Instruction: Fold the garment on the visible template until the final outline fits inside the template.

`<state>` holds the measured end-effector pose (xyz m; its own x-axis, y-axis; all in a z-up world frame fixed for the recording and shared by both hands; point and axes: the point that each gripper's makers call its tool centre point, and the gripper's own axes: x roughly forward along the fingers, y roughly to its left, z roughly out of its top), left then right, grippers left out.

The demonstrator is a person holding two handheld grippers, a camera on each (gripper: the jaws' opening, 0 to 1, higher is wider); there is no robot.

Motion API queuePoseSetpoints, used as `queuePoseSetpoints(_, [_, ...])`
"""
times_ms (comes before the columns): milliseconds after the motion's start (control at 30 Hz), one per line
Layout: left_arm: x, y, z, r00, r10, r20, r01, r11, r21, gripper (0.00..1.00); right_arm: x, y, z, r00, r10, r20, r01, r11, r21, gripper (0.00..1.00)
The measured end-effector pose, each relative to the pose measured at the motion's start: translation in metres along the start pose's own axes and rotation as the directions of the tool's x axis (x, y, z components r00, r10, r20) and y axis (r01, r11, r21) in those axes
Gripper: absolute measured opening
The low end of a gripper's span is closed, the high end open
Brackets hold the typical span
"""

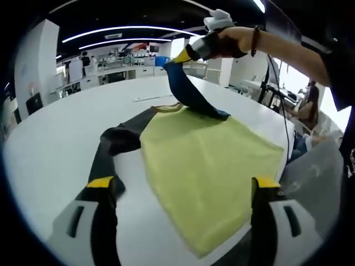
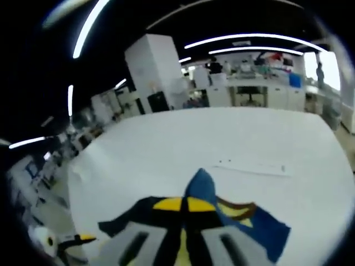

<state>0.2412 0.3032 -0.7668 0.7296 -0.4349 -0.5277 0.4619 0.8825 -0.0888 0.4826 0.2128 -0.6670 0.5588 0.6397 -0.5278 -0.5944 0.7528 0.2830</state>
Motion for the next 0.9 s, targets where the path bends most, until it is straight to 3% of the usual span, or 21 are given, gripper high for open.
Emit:
queuePoseSetpoints(267, [0.0, 0.003, -0.001, 1.0, 0.005, 0.003, -0.005, 1.0, 0.012, 0.99, 0.008, 0.022, -0.007, 1.0, 0.029, -0.012, -0.029, 0.999, -0.02, 0.0])
queuePoseSetpoints(467, [0.0, 0.007, -0.004, 1.0, 0.009, -0.001, -0.009, 1.0, 0.007, 0.99, 0.014, 0.042, -0.027, 0.998, 0.056, -0.04, -0.058, 0.998, -0.037, 0.0])
queuePoseSetpoints(700, [-0.002, 0.01, -0.009, 1.0, 0.013, -0.01, -0.013, 1.0, 0.004, 0.99, 0.031, 0.048, -0.058, 0.993, 0.073, -0.092, -0.077, 0.996, -0.039, 0.0])
queuePoseSetpoints(900, [-0.001, 0.006, -0.005, 1.0, -0.006, 0.004, 0.006, 0.999, 0.032, 0.99, 0.045, 0.058, -0.097, 0.982, 0.096, -0.163, -0.108, 0.992, -0.066, 0.0])
